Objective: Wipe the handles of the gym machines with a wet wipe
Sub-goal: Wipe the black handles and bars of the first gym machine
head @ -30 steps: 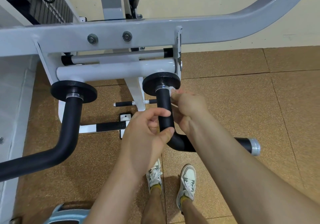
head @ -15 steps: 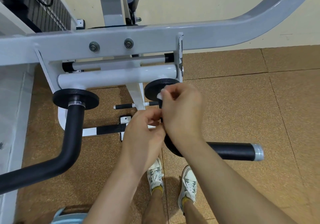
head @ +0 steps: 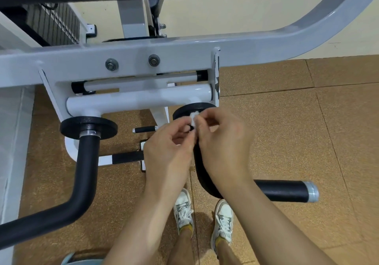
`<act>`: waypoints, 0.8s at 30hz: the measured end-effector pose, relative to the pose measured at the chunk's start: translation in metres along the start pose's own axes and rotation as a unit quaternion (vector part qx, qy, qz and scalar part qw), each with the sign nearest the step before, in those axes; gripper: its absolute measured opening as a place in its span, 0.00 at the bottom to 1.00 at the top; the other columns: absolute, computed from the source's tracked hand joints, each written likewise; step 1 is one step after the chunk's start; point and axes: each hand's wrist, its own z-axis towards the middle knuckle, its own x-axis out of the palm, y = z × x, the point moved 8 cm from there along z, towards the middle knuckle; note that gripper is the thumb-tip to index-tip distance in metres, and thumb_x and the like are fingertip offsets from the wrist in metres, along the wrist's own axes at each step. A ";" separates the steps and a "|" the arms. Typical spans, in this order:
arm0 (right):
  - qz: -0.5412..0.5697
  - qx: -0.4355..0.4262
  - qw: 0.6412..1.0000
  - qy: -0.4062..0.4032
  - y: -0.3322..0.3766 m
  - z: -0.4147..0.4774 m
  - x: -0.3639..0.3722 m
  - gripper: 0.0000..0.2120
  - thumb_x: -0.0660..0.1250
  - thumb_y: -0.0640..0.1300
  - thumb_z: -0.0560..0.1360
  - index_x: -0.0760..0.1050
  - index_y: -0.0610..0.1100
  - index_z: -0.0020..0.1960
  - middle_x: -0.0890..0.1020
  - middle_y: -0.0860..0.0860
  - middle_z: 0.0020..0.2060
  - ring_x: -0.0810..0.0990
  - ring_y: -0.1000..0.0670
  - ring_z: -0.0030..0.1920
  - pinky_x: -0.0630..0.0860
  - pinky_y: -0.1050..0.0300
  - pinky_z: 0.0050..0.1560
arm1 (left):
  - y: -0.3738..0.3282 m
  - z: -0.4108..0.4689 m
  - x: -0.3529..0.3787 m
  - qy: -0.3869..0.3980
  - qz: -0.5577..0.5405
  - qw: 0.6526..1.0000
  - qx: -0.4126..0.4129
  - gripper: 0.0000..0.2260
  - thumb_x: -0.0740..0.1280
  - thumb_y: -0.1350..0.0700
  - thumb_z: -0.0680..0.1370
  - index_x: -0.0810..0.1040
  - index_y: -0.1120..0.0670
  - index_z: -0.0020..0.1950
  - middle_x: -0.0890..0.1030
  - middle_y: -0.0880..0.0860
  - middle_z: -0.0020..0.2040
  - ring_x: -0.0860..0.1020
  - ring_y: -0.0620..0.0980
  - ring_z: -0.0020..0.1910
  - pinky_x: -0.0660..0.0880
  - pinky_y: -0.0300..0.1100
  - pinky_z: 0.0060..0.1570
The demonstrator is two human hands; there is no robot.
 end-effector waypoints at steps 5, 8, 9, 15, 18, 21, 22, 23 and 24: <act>-0.012 -0.074 0.995 0.065 0.013 0.000 0.004 0.07 0.68 0.43 0.74 0.83 0.52 0.48 0.84 0.56 0.40 0.78 0.54 0.43 0.71 0.61 0.42 | 0.012 0.009 -0.005 -0.044 -0.057 0.996 -0.045 0.06 0.72 0.59 0.73 0.84 0.47 0.41 0.84 0.45 0.34 0.79 0.40 0.32 0.74 0.33 0.34; 0.008 -0.096 0.990 0.100 0.010 -0.006 0.000 0.12 0.65 0.38 0.74 0.81 0.49 0.53 0.84 0.56 0.45 0.79 0.54 0.46 0.74 0.59 0.47 | 0.028 0.009 -0.003 -0.089 -0.110 0.984 -0.108 0.07 0.72 0.61 0.72 0.83 0.49 0.37 0.82 0.45 0.30 0.76 0.40 0.29 0.72 0.37 0.33; 0.004 -0.103 0.990 0.099 0.010 -0.008 -0.001 0.12 0.64 0.37 0.74 0.81 0.48 0.53 0.84 0.55 0.46 0.79 0.53 0.47 0.75 0.58 0.48 | 0.034 0.010 -0.002 -0.101 -0.124 0.979 -0.128 0.07 0.72 0.62 0.71 0.83 0.50 0.37 0.82 0.46 0.30 0.76 0.41 0.30 0.73 0.39 0.34; -0.146 -0.138 0.970 0.137 0.020 -0.017 0.007 0.18 0.57 0.42 0.71 0.78 0.47 0.57 0.78 0.50 0.52 0.75 0.46 0.52 0.76 0.51 0.45 | 0.055 0.010 0.007 -0.086 -0.155 0.956 -0.232 0.16 0.71 0.65 0.72 0.84 0.49 0.28 0.81 0.49 0.29 0.76 0.45 0.32 0.72 0.38 0.35; -0.276 -0.144 0.936 0.166 0.023 -0.027 0.014 0.22 0.65 0.44 0.67 0.76 0.47 0.62 0.75 0.47 0.54 0.69 0.43 0.54 0.74 0.48 0.46 | 0.042 0.014 0.007 -0.013 -0.127 0.959 -0.254 0.11 0.69 0.64 0.75 0.84 0.56 0.34 0.80 0.50 0.27 0.75 0.40 0.26 0.71 0.33 0.28; -0.306 -0.111 0.928 0.183 0.022 -0.030 0.017 0.26 0.71 0.45 0.64 0.76 0.49 0.62 0.74 0.46 0.52 0.66 0.44 0.53 0.73 0.47 0.47 | 0.034 0.008 0.007 0.099 -0.137 0.946 -0.276 0.07 0.66 0.62 0.77 0.84 0.60 0.44 0.83 0.59 0.40 0.79 0.49 0.37 0.72 0.41 0.39; -0.297 -0.104 0.929 0.197 0.023 -0.030 0.017 0.25 0.71 0.45 0.64 0.75 0.51 0.62 0.73 0.46 0.52 0.65 0.45 0.54 0.73 0.47 0.48 | 0.034 0.004 0.008 0.122 -0.176 0.930 -0.298 0.07 0.65 0.62 0.77 0.83 0.60 0.46 0.84 0.59 0.43 0.80 0.51 0.40 0.74 0.44 0.40; -0.283 -0.098 0.929 0.218 0.022 -0.028 0.018 0.24 0.69 0.46 0.67 0.74 0.53 0.63 0.71 0.47 0.54 0.64 0.45 0.55 0.72 0.46 0.51 | 0.033 -0.001 0.009 0.134 -0.225 0.909 -0.323 0.07 0.65 0.60 0.77 0.83 0.59 0.48 0.85 0.58 0.45 0.82 0.52 0.42 0.77 0.45 0.41; -0.261 -0.086 0.928 0.250 0.019 -0.027 0.018 0.23 0.67 0.47 0.70 0.72 0.55 0.64 0.68 0.47 0.57 0.63 0.46 0.57 0.69 0.46 0.54 | 0.036 -0.004 0.011 0.133 -0.266 0.889 -0.349 0.07 0.66 0.57 0.78 0.82 0.59 0.50 0.85 0.58 0.46 0.82 0.53 0.43 0.77 0.47 0.45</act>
